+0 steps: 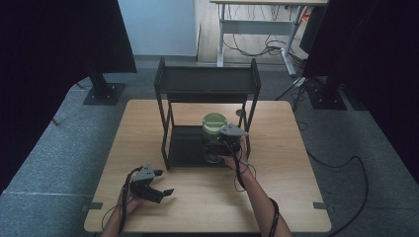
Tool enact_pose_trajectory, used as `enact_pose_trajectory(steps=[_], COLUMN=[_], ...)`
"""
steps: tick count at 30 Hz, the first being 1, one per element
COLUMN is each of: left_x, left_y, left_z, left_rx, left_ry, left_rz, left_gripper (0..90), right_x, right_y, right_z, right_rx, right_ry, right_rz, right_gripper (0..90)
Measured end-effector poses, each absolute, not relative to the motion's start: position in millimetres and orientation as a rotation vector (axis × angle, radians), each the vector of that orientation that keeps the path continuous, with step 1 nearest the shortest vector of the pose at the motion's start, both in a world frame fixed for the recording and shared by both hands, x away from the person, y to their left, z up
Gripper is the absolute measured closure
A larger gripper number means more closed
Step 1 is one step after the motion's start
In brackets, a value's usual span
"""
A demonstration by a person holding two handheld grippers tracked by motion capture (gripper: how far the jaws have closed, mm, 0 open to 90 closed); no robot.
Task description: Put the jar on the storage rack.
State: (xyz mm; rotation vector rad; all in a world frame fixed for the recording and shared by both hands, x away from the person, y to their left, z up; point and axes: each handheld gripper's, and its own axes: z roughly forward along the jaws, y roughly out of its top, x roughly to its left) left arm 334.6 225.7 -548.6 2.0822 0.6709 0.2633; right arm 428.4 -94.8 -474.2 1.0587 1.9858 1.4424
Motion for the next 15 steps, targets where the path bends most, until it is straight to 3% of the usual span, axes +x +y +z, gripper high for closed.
enact_pose_trajectory(steps=[6, 15], left_x=[334.7, 334.8], left_y=[225.6, 225.4], left_z=[-548.6, -548.6], left_rx=[2.086, 2.089], left_ry=[0.67, 0.669], left_rz=[0.263, 0.264], left_gripper=[8.5, 8.5], right_x=[424.2, 417.6], right_y=[-97.5, -101.3], right_z=[-470.7, -465.9], right_rx=[1.069, 1.077], right_ry=[1.978, 1.965], right_rz=[1.48, 1.488], right_gripper=[0.2, 0.0])
